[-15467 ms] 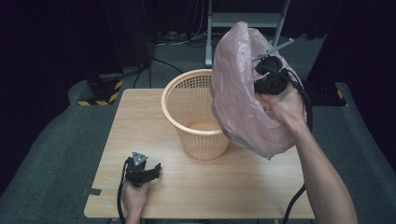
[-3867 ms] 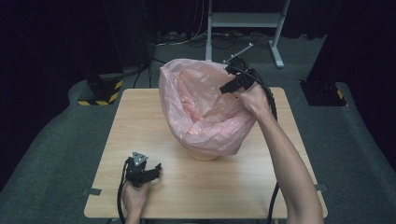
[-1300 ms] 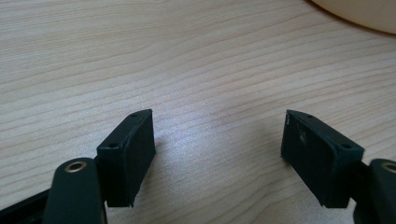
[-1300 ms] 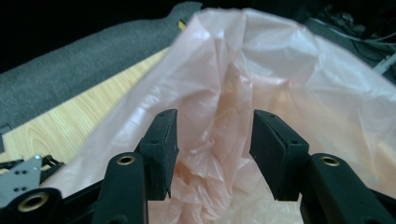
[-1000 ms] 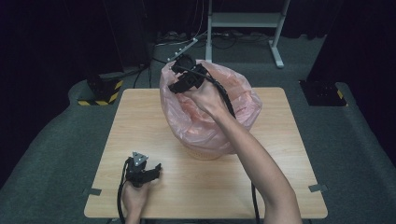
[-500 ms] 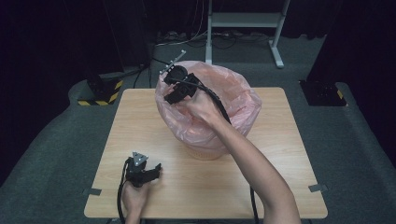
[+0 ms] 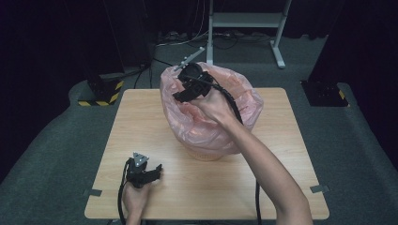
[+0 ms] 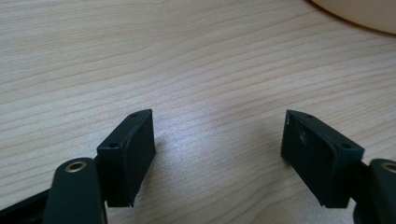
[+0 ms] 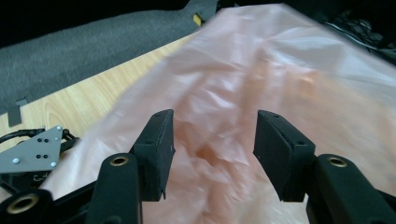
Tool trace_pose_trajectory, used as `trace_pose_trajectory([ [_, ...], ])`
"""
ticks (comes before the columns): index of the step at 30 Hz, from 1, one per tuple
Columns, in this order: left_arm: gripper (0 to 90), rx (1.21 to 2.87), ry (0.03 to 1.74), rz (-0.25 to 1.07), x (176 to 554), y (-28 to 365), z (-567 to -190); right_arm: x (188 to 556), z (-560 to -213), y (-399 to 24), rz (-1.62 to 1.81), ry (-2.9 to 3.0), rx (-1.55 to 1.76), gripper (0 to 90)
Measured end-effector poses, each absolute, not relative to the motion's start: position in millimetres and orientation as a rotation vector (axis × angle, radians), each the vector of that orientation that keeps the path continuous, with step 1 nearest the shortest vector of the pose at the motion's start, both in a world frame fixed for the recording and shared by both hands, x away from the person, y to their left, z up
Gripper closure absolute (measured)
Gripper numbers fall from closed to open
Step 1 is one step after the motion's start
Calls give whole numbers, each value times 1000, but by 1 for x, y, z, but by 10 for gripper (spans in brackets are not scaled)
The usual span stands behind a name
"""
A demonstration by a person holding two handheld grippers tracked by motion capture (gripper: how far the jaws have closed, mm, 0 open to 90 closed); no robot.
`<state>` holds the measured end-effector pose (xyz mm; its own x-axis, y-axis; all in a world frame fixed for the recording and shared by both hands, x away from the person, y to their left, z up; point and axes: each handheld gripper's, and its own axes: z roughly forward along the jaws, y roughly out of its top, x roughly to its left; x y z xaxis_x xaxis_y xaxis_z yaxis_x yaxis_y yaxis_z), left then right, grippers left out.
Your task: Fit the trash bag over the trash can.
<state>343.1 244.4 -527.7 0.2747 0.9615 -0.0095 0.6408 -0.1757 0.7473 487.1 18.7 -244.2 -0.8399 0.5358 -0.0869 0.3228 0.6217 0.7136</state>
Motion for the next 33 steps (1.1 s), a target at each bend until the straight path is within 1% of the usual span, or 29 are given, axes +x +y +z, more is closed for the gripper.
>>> trace_pose_trajectory([
  [6, 260, 1902, 1441, 635, 343, 244, -528, 497, -240, -13, 1042, 2503, 780, 457],
  [10, 260, 1902, 1441, 635, 343, 244, -528, 509, -243, -32, 990, 2457, 851, 457],
  [19, 260, 1902, 1441, 635, 343, 244, -528, 533, -266, -77, 917, 2398, 1042, 458],
  [25, 260, 1902, 1441, 637, 343, 244, -528, 534, -275, -91, 920, 2388, 1071, 458],
  [33, 260, 1902, 1440, 637, 343, 244, -528, 518, -263, -105, 999, 2356, 1043, 458],
])
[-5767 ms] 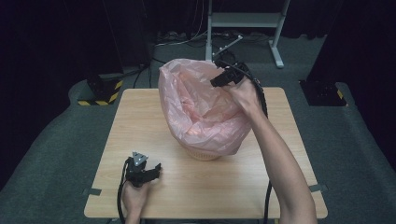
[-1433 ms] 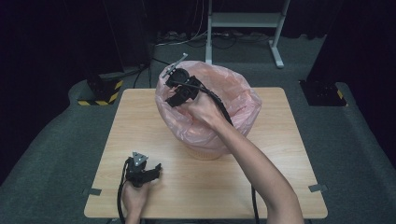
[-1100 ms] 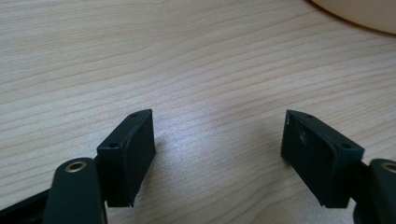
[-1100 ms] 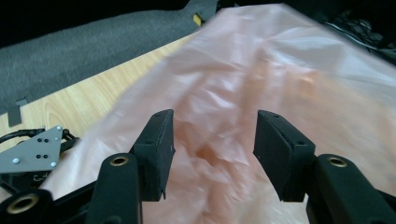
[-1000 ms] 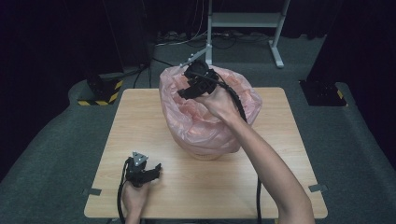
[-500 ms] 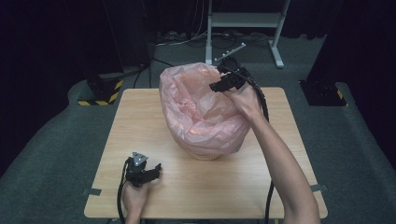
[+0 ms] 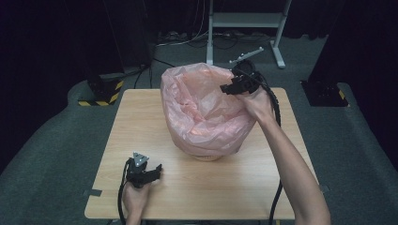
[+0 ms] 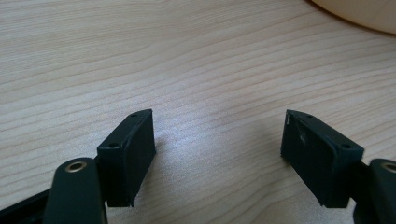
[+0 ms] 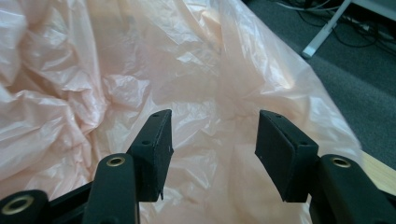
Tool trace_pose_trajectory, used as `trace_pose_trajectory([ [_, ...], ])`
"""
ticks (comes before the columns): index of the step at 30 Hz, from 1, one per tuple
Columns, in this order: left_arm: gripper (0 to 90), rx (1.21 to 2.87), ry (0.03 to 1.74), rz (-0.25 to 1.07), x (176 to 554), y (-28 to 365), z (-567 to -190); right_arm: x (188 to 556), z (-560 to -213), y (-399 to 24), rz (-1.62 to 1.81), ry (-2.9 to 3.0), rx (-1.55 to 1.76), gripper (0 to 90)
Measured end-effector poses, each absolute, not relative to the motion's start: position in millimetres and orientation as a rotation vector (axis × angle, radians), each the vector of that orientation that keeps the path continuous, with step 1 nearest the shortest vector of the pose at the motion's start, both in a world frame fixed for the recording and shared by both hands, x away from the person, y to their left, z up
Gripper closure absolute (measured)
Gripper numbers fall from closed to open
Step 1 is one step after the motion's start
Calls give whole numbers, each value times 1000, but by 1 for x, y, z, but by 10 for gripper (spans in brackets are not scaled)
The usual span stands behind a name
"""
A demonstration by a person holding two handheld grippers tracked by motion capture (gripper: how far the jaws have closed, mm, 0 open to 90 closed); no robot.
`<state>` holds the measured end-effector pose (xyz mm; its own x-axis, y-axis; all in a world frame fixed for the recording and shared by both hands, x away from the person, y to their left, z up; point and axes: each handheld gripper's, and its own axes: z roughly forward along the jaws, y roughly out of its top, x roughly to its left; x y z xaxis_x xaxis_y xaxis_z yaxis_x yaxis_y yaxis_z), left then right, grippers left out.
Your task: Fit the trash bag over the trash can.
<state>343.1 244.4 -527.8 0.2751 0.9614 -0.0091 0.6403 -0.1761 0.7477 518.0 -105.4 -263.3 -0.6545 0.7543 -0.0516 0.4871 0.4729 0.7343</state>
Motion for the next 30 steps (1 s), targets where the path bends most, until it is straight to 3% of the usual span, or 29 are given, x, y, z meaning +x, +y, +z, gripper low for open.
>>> trace_pose_trajectory([
  [30, 260, 1907, 1440, 635, 343, 244, -528, 470, -264, -191, 1165, 2217, 1084, 453],
])
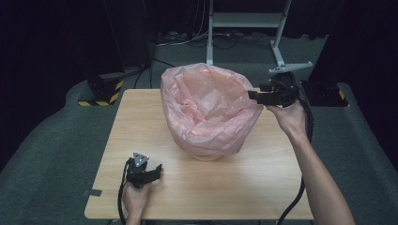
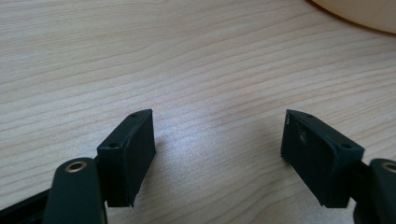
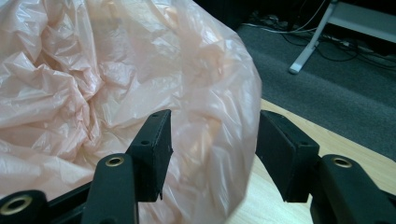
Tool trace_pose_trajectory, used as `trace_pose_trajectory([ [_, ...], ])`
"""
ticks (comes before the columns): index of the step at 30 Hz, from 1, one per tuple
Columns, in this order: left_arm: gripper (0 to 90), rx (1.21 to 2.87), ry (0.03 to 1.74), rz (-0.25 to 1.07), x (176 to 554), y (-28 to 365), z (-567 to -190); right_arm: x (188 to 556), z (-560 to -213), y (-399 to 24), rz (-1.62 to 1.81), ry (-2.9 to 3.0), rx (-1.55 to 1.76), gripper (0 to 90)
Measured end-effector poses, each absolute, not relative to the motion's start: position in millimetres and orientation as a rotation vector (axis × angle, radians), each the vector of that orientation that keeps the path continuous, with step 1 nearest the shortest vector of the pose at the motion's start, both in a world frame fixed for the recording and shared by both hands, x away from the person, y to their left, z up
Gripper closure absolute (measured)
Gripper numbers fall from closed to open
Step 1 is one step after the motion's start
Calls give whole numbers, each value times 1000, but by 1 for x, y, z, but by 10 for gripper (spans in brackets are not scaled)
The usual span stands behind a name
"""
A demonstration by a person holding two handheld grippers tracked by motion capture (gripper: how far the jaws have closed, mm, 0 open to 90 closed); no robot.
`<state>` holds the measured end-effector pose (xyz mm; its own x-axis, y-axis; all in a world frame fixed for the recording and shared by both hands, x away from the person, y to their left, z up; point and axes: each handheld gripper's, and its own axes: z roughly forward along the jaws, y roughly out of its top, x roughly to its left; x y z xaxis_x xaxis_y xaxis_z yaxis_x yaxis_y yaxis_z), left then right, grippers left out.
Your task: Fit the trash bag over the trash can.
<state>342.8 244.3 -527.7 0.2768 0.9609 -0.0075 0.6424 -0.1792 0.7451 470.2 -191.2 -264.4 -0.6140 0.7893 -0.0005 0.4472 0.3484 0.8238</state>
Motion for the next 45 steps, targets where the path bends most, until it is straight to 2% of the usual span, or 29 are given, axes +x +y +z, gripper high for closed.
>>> trace_pose_trajectory([
  [29, 259, 1905, 1442, 635, 343, 244, -528, 429, -310, -255, 1220, 2103, 1201, 466],
  [45, 259, 1905, 1441, 636, 342, 244, -528, 412, -347, -267, 1214, 2096, 1241, 469],
])
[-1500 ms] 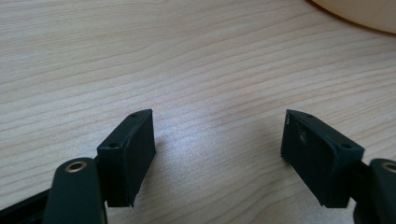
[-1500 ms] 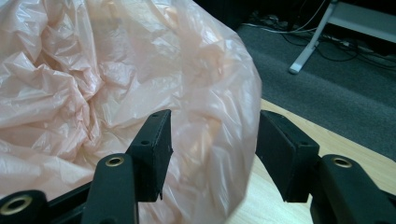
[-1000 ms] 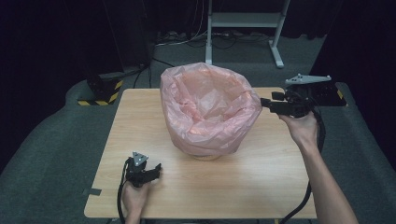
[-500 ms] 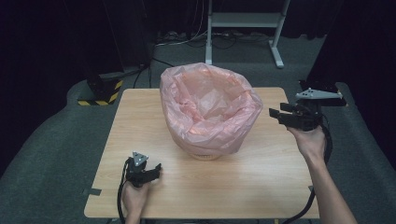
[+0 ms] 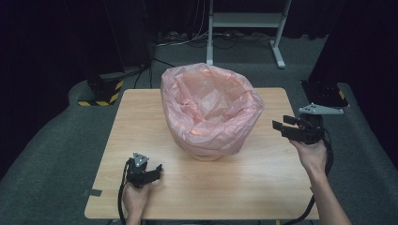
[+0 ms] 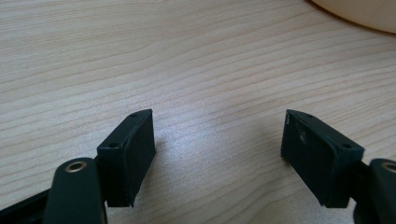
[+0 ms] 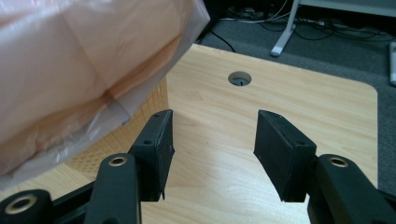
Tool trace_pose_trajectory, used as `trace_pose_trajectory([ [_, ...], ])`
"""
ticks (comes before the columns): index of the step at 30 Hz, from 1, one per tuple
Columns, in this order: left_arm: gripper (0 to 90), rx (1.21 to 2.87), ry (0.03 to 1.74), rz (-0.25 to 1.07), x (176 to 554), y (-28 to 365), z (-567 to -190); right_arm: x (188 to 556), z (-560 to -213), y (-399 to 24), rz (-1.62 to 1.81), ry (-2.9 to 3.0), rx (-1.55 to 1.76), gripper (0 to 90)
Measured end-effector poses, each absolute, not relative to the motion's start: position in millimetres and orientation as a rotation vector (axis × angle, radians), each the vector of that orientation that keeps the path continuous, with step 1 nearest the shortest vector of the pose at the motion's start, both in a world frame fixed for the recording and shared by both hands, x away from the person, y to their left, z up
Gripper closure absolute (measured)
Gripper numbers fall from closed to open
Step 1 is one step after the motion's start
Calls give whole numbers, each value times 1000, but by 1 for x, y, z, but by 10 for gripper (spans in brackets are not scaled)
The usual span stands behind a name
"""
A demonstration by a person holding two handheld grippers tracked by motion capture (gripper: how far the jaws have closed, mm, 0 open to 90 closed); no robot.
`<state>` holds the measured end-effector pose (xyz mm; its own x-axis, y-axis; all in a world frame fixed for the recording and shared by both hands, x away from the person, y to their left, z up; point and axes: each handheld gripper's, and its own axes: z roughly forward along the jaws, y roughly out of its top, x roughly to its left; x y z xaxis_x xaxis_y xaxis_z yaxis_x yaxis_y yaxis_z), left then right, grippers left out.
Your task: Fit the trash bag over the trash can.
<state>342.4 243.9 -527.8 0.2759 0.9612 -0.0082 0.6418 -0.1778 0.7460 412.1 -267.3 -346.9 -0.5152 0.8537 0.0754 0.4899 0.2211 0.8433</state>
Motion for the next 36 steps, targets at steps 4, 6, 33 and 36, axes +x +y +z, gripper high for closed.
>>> trace_pose_trajectory([
  [4, 259, 1905, 1441, 636, 342, 244, -528, 408, -357, -270, 1212, 2093, 1254, 469],
  [6, 259, 1906, 1440, 636, 342, 244, -528, 407, -362, -272, 1212, 2091, 1260, 469],
  [33, 260, 1907, 1440, 636, 342, 244, -528, 411, -444, -273, 1111, 2117, 1382, 470],
  [36, 259, 1906, 1440, 636, 342, 244, -528, 412, -454, -271, 1102, 2125, 1400, 470],
])
